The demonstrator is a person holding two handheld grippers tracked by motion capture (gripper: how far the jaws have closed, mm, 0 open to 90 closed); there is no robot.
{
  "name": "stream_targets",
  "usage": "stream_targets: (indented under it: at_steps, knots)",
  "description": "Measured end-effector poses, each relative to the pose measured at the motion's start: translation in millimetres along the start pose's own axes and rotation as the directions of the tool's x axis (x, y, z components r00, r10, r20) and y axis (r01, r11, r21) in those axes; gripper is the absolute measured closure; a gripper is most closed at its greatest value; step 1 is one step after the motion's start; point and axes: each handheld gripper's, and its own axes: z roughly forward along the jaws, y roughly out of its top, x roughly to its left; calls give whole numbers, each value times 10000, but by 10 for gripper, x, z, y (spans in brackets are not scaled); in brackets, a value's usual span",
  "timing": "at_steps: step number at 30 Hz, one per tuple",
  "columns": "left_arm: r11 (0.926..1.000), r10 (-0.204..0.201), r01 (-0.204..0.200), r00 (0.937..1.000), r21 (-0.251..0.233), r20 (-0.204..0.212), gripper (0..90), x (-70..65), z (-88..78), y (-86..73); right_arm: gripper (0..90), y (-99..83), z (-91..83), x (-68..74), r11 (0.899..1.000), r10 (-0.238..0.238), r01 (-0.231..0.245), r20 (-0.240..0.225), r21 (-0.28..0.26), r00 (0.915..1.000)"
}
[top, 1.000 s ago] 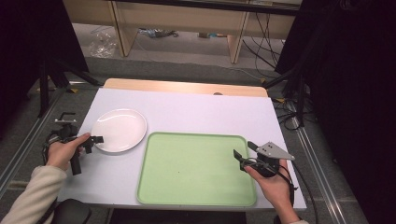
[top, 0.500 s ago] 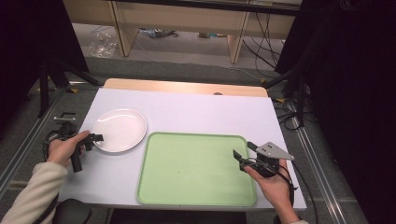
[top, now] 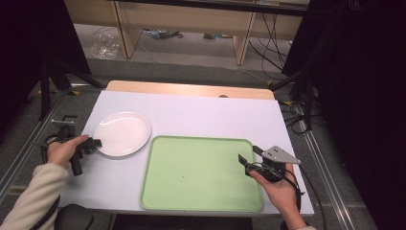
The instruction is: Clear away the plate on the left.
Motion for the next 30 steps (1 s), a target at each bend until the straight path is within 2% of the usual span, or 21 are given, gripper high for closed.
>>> stream_targets:
  at_steps: [1,7,9,10,11,12,13,14,15,16,17,19,21,22,27,30]
  knots:
    - [10000,-24,24,10000,22,56,717,8,0,3,359,-7,24,-5,9995,-93,94,27,-301,10000]
    - [9999,-114,118,9992,-97,376,733,40,10,3,358,-6,18,-7,9995,-193,195,80,-238,9998]
    - [9999,-110,109,9995,43,283,738,42,-2,9,358,-6,16,-4,9997,-156,157,64,-205,9999]
    - [9997,-181,192,9975,-165,676,742,67,19,5,359,-8,23,-1,9996,-106,106,-7,-251,9999]
    - [9999,-21,12,9985,163,555,746,86,-3,14,359,-7,23,-1,9996,-106,106,0,-247,9999]
    - [10000,4,-7,9975,41,711,750,101,5,11,359,-11,29,5,9997,-29,28,-66,-222,10000]
    - [9996,-226,238,9963,-128,825,753,85,17,10,359,-4,5,-1,9999,-108,108,-9,14,9999]
    - [9993,-325,340,9960,-157,827,757,78,15,14,359,-4,6,0,10000,-99,99,-6,3,10000]
    - [9995,-297,304,9965,-79,778,762,80,0,21,359,-11,29,4,9997,-37,35,-78,-235,10000]
    - [9998,-180,186,9964,-53,833,769,89,-20,26,359,-8,22,5,9999,10,-12,-95,-171,10000]
    - [9992,-321,340,9952,-200,926,777,75,-20,29,359,-10,29,1,9997,-78,77,-29,-252,10000]
    - [9994,-142,174,9946,-306,1032,789,61,-52,38,360,-11,29,2,9997,-70,69,-40,-249,10000]
    - [9989,-131,179,9938,-430,1107,799,46,-62,41,360,-10,29,-5,9993,-188,189,41,-331,9998]
    - [9985,-64,128,9929,-532,1187,806,32,-81,47,360,-5,13,-5,9997,-197,197,39,-171,9998]
    - [9960,41,104,9869,-889,1614,834,15,-125,57,360,-5,12,-6,9996,-223,223,47,-181,9997]
    - [9923,97,149,9803,-1229,1972,853,5,-146,60,359,-5,12,-5,9996,-222,223,47,-172,9997]
